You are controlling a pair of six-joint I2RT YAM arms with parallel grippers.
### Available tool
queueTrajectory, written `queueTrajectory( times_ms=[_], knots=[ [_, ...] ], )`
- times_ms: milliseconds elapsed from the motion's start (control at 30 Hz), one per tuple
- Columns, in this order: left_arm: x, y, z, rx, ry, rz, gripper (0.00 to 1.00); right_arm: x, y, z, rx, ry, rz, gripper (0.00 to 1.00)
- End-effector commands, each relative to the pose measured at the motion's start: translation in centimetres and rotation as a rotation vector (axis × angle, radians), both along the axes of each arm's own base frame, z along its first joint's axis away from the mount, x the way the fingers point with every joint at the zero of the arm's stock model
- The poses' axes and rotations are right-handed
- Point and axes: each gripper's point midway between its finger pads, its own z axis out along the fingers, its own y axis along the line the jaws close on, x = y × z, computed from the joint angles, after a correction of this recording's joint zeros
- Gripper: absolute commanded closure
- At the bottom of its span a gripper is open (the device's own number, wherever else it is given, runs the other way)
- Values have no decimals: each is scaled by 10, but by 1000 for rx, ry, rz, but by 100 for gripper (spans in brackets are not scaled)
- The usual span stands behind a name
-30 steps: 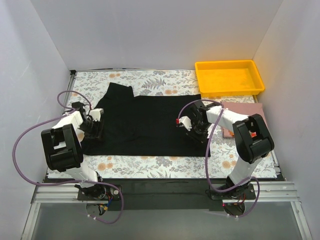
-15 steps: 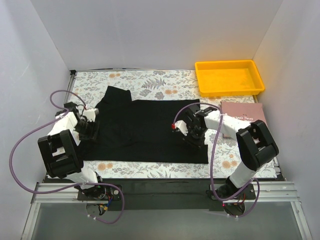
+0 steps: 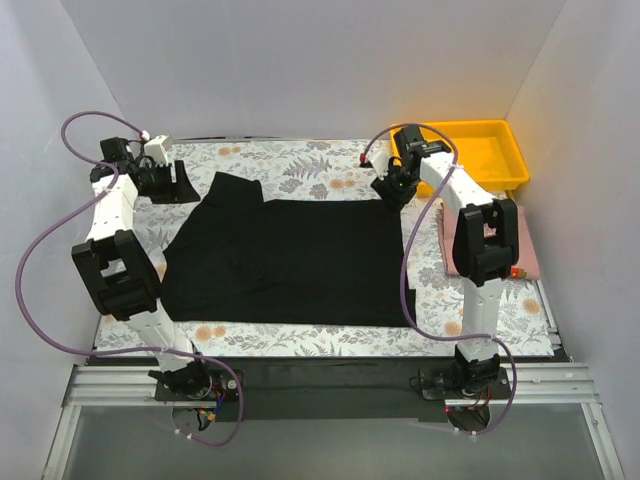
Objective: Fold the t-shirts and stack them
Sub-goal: Fold the tshirt
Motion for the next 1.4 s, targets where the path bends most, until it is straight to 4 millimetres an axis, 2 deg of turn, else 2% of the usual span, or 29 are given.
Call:
queueTrajectory(
  times_ms=[0, 67, 100, 333, 533, 633, 700, 833, 933, 1067, 1200, 1367],
  knots=[
    [9, -13, 18, -68, -39, 0, 40, 40, -5, 0, -10, -46, -45, 59],
    [11, -15, 17, -64, -37, 1, 40, 59, -9, 4, -2, -72, -90, 61],
    [11, -16, 17, -62, -36, 1, 40, 62, -9, -6, -7, -56, -99, 62],
    [12, -16, 14, -67, -45, 9, 40, 78, -14, -28, -17, -81, -148, 64],
    [11, -18, 10, -77, -34, 10, 40, 79, -17, -41, -32, -103, -126, 62],
    [10, -18, 8, -78, -31, 8, 40, 84, -17, -42, -25, -133, -135, 61],
    [10, -19, 7, -82, -26, 12, 40, 86, -19, -47, -29, -141, -153, 61],
    [8, -21, 4, -90, -18, 9, 40, 89, -23, -53, -39, -164, -194, 55],
    [6, -22, 3, -89, -16, 7, 40, 87, -23, -57, -29, -160, -225, 55],
    [5, -23, 1, -87, -11, 6, 40, 86, -20, -48, 13, -184, -274, 55],
    [4, -25, -1, -90, -7, 3, 40, 87, -15, -22, 93, -239, -342, 55],
    [4, -26, -1, -94, -5, 4, 40, 91, -13, -2, 163, -260, -414, 54]
  ],
)
